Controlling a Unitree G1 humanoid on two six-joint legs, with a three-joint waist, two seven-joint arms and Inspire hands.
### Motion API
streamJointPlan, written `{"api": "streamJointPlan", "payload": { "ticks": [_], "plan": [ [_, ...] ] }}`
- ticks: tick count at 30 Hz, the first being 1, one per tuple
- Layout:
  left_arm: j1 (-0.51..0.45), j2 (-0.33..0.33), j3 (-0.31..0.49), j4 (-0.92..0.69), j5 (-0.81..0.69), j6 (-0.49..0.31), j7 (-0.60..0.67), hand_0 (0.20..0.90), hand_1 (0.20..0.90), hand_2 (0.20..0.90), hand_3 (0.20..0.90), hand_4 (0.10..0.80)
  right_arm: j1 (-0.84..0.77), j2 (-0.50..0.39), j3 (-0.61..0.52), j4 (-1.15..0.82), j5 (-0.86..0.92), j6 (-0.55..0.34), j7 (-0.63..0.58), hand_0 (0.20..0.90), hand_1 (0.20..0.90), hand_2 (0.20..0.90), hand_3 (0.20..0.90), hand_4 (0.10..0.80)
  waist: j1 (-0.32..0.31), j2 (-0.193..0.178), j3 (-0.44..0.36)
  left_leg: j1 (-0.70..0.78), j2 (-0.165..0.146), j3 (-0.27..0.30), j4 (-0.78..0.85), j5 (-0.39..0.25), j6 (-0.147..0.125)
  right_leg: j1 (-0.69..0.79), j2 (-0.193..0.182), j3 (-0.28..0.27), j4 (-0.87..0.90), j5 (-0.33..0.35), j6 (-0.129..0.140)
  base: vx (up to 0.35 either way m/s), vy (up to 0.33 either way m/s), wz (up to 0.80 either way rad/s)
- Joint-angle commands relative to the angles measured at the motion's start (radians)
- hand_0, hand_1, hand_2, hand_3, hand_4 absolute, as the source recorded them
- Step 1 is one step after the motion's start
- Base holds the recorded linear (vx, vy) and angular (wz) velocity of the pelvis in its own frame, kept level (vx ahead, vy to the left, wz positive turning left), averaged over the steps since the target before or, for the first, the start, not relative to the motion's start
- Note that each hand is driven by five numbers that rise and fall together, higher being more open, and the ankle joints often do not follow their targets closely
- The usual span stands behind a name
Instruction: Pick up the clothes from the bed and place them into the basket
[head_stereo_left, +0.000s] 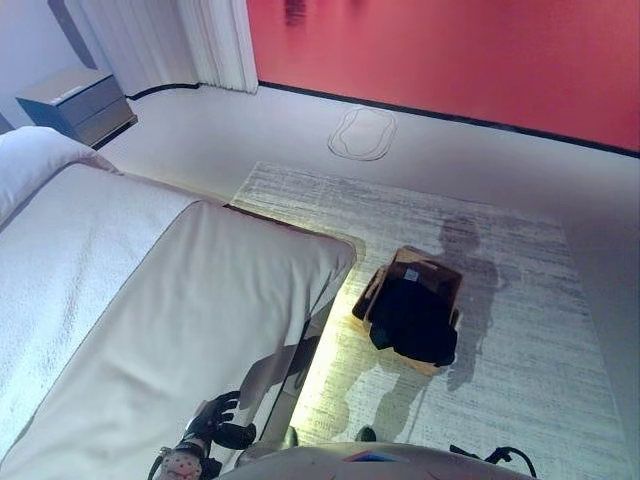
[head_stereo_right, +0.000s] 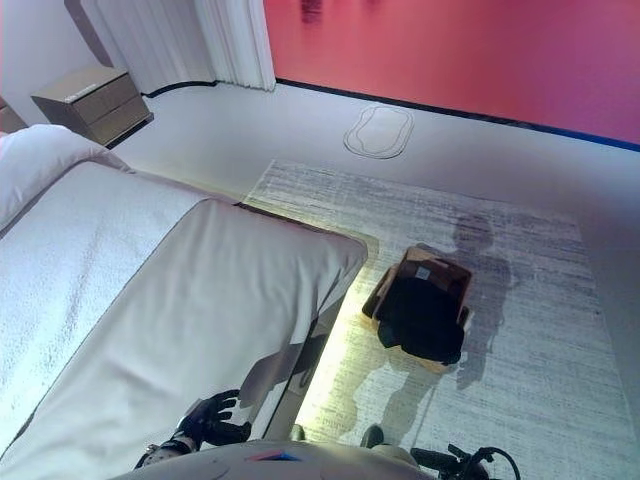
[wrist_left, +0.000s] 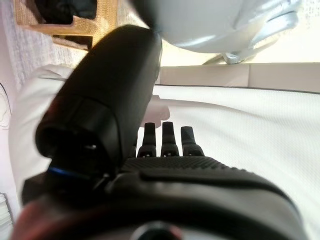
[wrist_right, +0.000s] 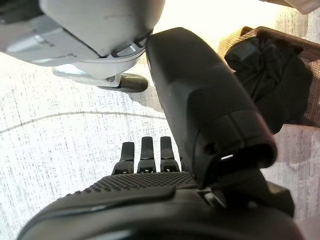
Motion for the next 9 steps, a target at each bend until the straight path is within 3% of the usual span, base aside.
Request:
{"api": "streamJointPlan", "payload": {
  "ticks": [1, 9],
  "plan": [
    [-0.061, -0.029, 0.007, 0.030, -0.039, -0.018, -0.035, 0.900, 0.900, 0.900, 0.900, 0.800, -0.043, 0.009, 0.020, 0.038, -0.002, 0.007, 0.003, 0.900, 0.900, 0.900, 0.900, 0.800, 0.014, 0.009, 0.022, 0.026, 0.030, 0.019, 0.006, -0.036, -0.044, 0.081, -0.040, 0.109, 0.030, -0.037, 0.075, -0.024, 0.026, -0.12],
    [-0.060, -0.029, 0.015, 0.032, -0.068, -0.002, -0.062, 0.900, 0.900, 0.900, 0.900, 0.800, -0.046, 0.006, 0.014, 0.031, 0.026, -0.003, -0.002, 0.900, 0.900, 0.900, 0.900, 0.800, 0.006, 0.015, 0.017, 0.023, 0.027, 0.017, 0.006, -0.037, -0.042, 0.073, -0.038, 0.123, 0.028, -0.035, 0.074, -0.011, 0.008, -0.04]
  ]
}}
